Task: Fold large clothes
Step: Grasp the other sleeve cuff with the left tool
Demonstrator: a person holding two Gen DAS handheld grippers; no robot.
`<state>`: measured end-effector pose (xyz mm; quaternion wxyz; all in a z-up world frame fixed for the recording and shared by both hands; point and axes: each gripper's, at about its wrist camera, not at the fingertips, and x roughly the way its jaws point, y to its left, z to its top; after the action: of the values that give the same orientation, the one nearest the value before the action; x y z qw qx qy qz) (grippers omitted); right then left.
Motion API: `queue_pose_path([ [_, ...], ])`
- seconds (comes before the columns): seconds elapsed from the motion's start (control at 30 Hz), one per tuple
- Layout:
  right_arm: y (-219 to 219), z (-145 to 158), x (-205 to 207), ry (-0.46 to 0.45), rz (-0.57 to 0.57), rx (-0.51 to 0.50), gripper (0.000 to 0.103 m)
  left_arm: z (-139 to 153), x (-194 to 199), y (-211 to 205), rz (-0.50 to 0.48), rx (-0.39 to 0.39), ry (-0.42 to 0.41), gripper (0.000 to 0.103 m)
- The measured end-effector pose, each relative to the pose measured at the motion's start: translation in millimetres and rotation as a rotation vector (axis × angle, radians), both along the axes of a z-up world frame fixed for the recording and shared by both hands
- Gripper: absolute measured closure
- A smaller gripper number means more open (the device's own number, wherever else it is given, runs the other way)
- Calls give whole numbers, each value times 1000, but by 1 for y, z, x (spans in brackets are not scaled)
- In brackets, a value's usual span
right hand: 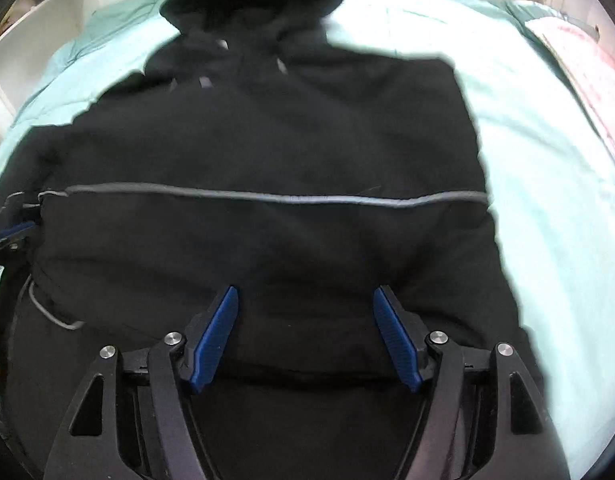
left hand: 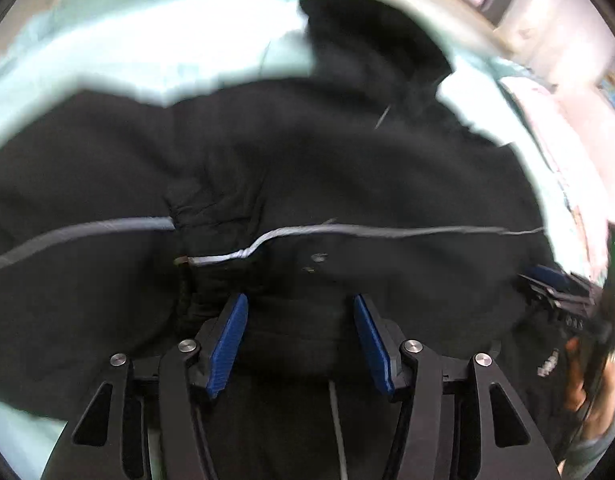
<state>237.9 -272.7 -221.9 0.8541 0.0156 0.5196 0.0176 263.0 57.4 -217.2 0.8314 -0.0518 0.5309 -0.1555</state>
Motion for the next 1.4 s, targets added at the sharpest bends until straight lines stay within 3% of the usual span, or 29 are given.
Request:
queue_pose_path([
  [0.13, -6, 0, -7, -8, -38, 29, 29, 12, -9, -8, 7, 47, -54, 46],
  [0.27, 0, 22, -11, -4, -57, 2, 29, 43, -41, 13, 30, 32, -153, 46],
  [0.37, 19, 54, -28, -94, -11, 60, 29, 74, -74, 57, 120, 10, -247, 46],
  [0.47, 50, 78, -52, -182, 34, 71, 29, 97, -105, 123, 273, -2, -312, 45],
  [0.6, 85, 55, -52, -202, 67, 68, 29, 109, -128, 214, 489, -6, -352, 45],
  [0.67, 102, 20, -39, -165, 78, 22, 28, 107, -145, 272, 601, -54, -344, 45],
  [0.73, 114, 1, -34, -201, 96, -35, 22, 101, -157, 311, 678, -103, -329, 45],
  [0.87, 118, -3, -44, -232, 114, -66, 17, 79, -171, 383, 810, -247, -279, 45],
  [1.03, 121, -6, -43, -236, 122, -54, 15, 47, -158, 420, 876, -453, -208, 45],
  [1.17, 121, -10, -32, -237, 124, -51, 14, 23, -127, 419, 893, -451, -141, 45],
  [1.27, 122, -10, -32, -237, 125, -50, 14, 7, -106, 425, 925, -443, -137, 45],
  [1.37, 122, -10, -32, -237, 125, -50, 14, 15, -103, 422, 929, -423, -194, 75],
  [1.4, 122, -10, -32, -238, 125, -49, 14, 26, -108, 418, 928, -396, -246, 80],
])
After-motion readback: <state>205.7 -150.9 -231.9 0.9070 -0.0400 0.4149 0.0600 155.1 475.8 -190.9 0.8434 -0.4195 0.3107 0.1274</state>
